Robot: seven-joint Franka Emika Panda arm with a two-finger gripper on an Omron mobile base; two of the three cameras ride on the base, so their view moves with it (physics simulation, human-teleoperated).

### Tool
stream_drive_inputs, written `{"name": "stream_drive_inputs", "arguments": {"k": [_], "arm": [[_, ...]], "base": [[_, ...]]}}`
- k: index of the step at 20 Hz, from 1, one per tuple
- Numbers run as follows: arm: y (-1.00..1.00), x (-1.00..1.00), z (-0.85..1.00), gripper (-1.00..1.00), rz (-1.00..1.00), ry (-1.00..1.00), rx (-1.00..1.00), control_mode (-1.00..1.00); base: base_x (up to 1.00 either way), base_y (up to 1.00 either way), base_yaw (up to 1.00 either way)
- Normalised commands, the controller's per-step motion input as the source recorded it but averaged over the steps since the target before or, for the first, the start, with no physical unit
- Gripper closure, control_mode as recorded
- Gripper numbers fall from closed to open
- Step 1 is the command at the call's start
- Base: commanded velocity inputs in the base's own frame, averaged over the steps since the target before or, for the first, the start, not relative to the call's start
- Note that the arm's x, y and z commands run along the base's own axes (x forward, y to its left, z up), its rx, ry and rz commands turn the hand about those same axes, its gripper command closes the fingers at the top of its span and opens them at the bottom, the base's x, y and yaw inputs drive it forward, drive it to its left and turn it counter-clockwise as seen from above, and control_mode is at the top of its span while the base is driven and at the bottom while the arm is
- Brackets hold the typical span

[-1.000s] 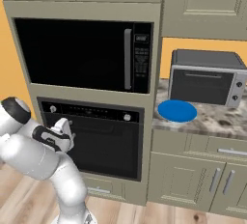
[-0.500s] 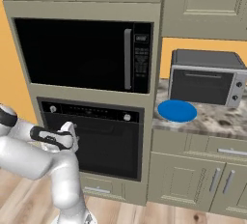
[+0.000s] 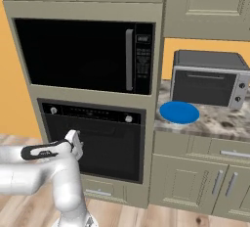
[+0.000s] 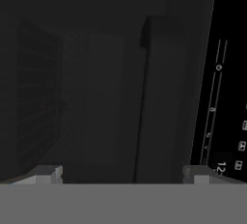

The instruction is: Take the baked cake out of the oven and place it on the plate for cooling. Then close the oven door.

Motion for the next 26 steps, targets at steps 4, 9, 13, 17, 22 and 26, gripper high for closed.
{"name": "stream_drive_inputs", "arguments": {"k": [4,9,13,17,22,26], "arm": [[0.0,0.07,0.18,-1.0,0.0,0.0,0.0,-1.0],[0.0,0.08,0.23,-1.0,0.0,0.0,0.0,-1.0],[0.0,0.17,0.11,-1.0,0.0,0.0,0.0,-1.0],[0.0,0.28,0.0,-1.0,0.0,0.0,0.0,-1.0],[0.0,0.34,0.0,-1.0,0.0,0.0,0.0,-1.0],[0.0,0.23,0.0,-1.0,0.0,0.0,0.0,-1.0]], "base": [[0.0,0.0,0.0],[0.0,0.0,0.0],[0.0,0.0,0.0],[0.0,0.0,0.0],[0.0,0.0,0.0],[0.0,0.0,0.0]]}}
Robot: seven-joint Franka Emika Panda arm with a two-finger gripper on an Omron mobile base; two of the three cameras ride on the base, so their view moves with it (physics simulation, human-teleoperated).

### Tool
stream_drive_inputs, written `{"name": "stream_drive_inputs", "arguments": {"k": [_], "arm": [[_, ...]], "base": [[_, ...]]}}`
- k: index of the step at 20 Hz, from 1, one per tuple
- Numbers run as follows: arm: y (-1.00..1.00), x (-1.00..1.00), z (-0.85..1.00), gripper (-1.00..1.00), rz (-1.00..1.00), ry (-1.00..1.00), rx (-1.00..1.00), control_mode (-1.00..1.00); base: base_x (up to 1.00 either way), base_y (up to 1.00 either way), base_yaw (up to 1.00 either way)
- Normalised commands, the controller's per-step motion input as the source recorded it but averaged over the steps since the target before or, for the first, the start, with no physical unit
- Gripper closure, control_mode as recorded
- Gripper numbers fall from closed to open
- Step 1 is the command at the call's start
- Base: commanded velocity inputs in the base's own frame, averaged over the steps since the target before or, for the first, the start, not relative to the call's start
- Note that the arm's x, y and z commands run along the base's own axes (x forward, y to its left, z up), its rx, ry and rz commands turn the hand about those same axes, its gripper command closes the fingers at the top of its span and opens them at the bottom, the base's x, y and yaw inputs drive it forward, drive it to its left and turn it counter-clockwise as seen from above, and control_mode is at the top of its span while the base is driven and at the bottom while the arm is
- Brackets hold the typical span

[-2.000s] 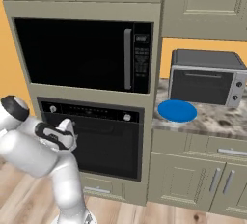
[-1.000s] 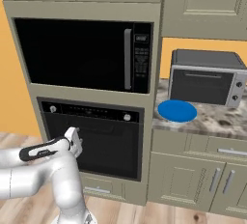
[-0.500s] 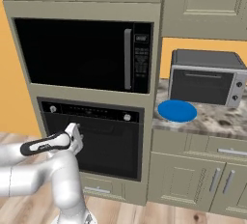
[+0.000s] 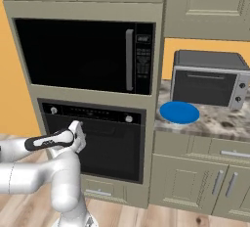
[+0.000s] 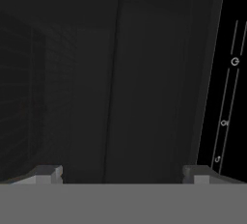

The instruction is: Take the baked cake out of the oven and place it on the plate for cooling. Then close the oven door.

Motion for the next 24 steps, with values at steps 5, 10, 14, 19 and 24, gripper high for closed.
{"name": "stream_drive_inputs", "arguments": {"k": [5,10,14,19,24], "arm": [[0.0,0.01,0.0,-1.0,0.0,0.0,0.0,-1.0],[0.0,0.0,0.0,-1.0,0.0,0.0,0.0,-1.0],[0.0,0.0,0.0,1.0,0.0,0.0,0.0,-1.0],[0.0,0.0,0.0,1.0,0.0,0.0,0.0,-1.0],[0.0,0.0,0.0,1.0,0.0,0.0,0.0,-1.0]], "base": [[0.0,0.0,0.0],[0.0,0.0,0.0],[0.0,0.0,0.0],[0.0,0.0,0.0],[0.0,0.0,0.0]]}}
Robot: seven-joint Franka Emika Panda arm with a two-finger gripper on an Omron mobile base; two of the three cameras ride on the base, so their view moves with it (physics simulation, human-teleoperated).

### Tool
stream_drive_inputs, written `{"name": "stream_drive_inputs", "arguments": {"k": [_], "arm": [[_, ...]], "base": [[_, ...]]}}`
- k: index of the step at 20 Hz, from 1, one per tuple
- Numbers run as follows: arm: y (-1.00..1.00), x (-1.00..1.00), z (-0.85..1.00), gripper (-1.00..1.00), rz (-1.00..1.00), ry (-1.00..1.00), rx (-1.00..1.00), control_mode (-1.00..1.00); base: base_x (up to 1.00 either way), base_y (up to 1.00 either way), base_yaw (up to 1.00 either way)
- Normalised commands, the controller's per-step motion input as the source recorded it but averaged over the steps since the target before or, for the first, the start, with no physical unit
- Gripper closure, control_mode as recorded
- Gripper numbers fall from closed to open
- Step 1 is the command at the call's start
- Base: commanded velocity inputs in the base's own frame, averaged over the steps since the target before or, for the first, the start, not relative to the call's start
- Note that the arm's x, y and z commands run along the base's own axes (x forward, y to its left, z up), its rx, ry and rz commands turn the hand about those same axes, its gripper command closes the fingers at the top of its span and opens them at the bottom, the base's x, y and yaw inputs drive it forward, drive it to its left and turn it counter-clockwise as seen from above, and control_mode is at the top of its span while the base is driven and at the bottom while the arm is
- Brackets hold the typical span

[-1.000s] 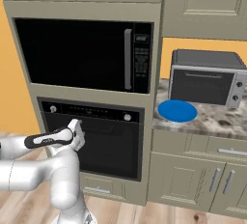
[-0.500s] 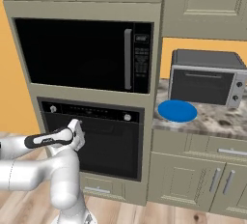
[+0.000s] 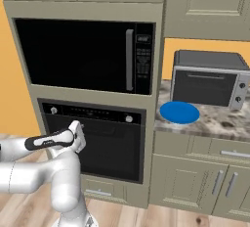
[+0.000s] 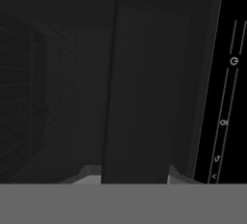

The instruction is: Take the baked cake out of the oven and place it on the plate for cooling. Then close the oven door.

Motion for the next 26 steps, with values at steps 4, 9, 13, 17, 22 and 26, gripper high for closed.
{"name": "stream_drive_inputs", "arguments": {"k": [4,9,13,17,22,26], "arm": [[0.0,0.0,0.0,1.0,0.0,0.0,0.0,-1.0],[0.0,-0.12,0.0,1.0,0.0,0.02,0.0,-1.0],[-0.03,-0.56,-0.1,1.0,0.0,0.14,0.0,-1.0],[-0.03,-0.6,-0.08,1.0,0.0,0.23,0.0,-1.0],[-0.01,-0.39,-0.02,1.0,0.0,0.21,0.0,-1.0],[0.0,-0.21,-0.14,1.0,0.0,0.03,-0.02,-1.0]], "base": [[0.0,0.0,0.0],[0.0,0.0,0.0],[0.0,0.0,0.0],[0.0,0.0,0.0],[0.0,0.0,0.0],[0.0,0.0,0.0]]}}
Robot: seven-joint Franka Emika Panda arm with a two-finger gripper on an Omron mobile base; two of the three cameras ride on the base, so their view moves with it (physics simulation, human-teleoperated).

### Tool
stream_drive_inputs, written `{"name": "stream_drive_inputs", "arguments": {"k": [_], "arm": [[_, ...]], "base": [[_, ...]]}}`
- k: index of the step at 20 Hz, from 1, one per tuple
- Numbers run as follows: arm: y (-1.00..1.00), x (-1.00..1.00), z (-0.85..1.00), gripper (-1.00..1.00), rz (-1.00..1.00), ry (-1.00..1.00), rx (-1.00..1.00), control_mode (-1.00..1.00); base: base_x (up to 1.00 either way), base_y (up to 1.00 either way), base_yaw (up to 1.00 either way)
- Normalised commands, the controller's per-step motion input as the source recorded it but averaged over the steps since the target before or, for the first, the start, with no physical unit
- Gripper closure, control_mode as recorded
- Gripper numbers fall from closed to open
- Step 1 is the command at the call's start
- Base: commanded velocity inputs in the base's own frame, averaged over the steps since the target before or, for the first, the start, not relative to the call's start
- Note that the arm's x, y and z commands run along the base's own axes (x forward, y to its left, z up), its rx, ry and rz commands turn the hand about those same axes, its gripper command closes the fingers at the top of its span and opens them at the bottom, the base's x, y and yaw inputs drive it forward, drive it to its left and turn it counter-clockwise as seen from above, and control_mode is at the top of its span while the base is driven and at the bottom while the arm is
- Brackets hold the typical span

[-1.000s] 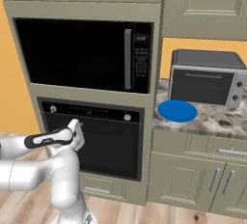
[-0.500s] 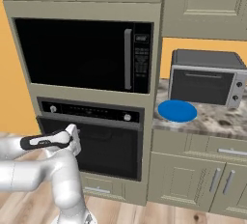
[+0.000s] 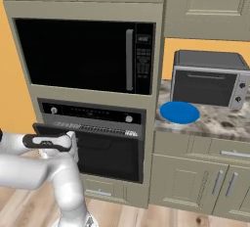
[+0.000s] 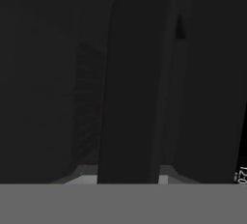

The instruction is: Take the baked cake out of the oven and place it on the plate for cooling. Then close the oven door.

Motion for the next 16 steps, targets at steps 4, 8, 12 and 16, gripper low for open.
{"name": "stream_drive_inputs", "arguments": {"k": [4,8,12,16], "arm": [[0.0,-0.23,-0.16,1.0,0.0,0.0,0.0,-1.0],[0.0,-0.35,-0.18,1.0,0.0,0.04,0.0,-1.0],[0.0,-0.28,-0.07,1.0,0.0,0.1,0.0,-1.0],[0.0,-0.18,0.0,1.0,0.0,0.12,0.0,-1.0]], "base": [[0.0,0.0,0.0],[0.0,0.0,0.0],[0.0,0.0,0.0],[0.0,0.0,0.0]]}}
